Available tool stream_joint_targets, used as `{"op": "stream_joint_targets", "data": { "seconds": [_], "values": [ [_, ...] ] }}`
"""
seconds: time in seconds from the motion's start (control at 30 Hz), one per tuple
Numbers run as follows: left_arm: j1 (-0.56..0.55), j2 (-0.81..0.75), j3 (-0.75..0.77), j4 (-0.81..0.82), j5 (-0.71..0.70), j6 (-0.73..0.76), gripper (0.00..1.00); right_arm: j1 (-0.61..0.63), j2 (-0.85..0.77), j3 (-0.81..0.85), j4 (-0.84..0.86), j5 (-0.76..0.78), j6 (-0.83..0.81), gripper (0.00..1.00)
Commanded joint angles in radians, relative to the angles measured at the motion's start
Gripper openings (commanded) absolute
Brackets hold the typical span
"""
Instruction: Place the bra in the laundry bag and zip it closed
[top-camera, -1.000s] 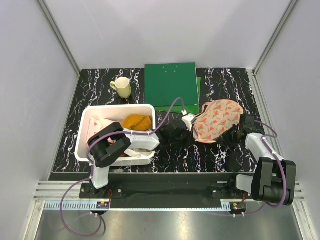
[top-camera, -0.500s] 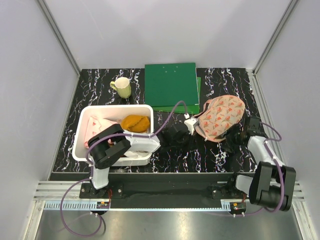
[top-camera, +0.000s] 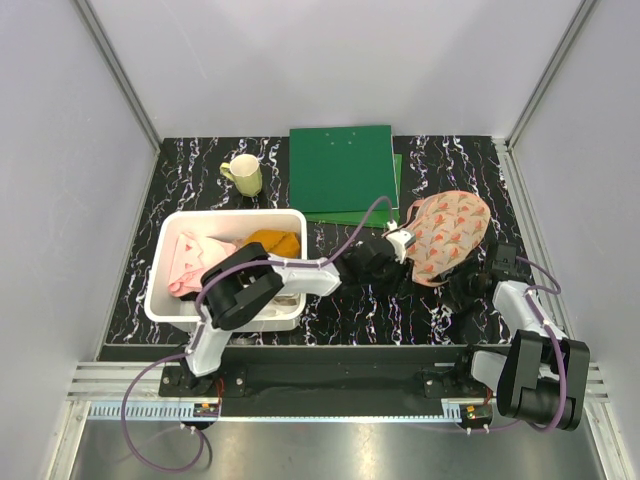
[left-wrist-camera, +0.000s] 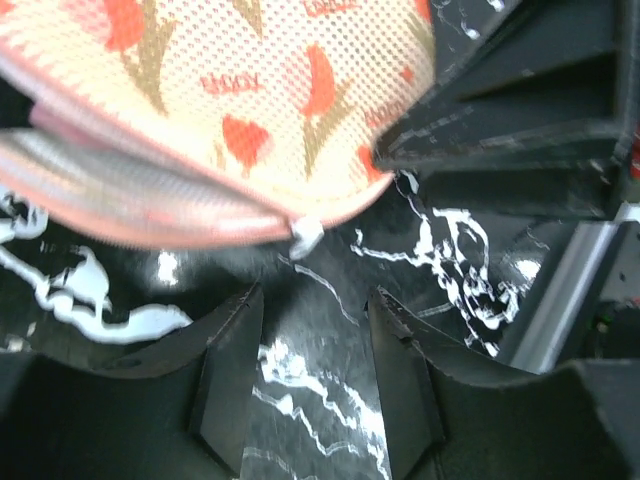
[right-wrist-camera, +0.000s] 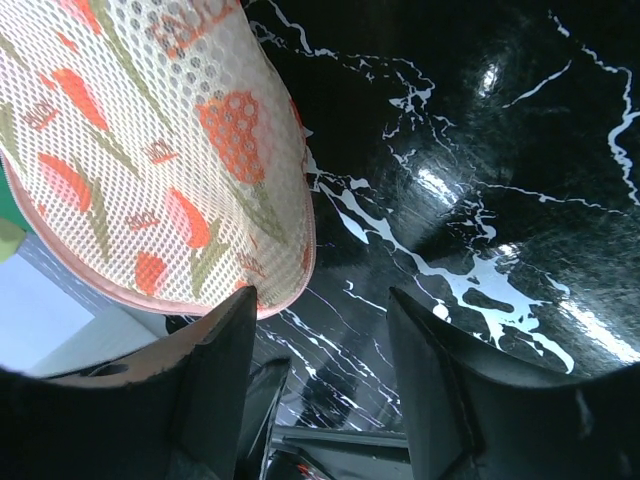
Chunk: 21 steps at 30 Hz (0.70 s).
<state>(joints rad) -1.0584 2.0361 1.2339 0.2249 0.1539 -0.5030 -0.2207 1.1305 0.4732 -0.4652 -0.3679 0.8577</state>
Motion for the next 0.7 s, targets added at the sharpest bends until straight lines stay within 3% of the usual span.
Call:
{"op": "stream_joint_targets", "data": {
  "seconds": [0.0,0.2,0.43,0.5,0.6,0.67],
  "values": [
    [0.003,0.062,0.119,-0.035,-0.039,0.021,0.5,0.0,0.002,0.025,0.03,-0.014,0.043,0.62],
    [0.005,0.118,0.171,-0.033,-0.068,0.023,0.49,0.0,-0.003,0.036,0.028,-0.019,0.047,0.59],
    [0.015,0.135,0.197,-0.024,-0.066,0.0,0.21,0.0,-0.003,0.036,0.028,-0.025,0.043,0.56],
    [0.015,0.127,0.188,0.008,-0.057,-0.008,0.18,0.0,-0.005,0.03,0.027,-0.023,0.04,0.55],
    [0.015,0.107,0.162,0.037,-0.034,-0.012,0.0,0.0,-0.008,0.024,0.03,-0.023,0.033,0.56],
    [0.015,0.095,0.147,0.053,-0.021,-0.025,0.0,0.0,-0.015,0.024,0.03,-0.025,0.035,0.59]
  ]
}}
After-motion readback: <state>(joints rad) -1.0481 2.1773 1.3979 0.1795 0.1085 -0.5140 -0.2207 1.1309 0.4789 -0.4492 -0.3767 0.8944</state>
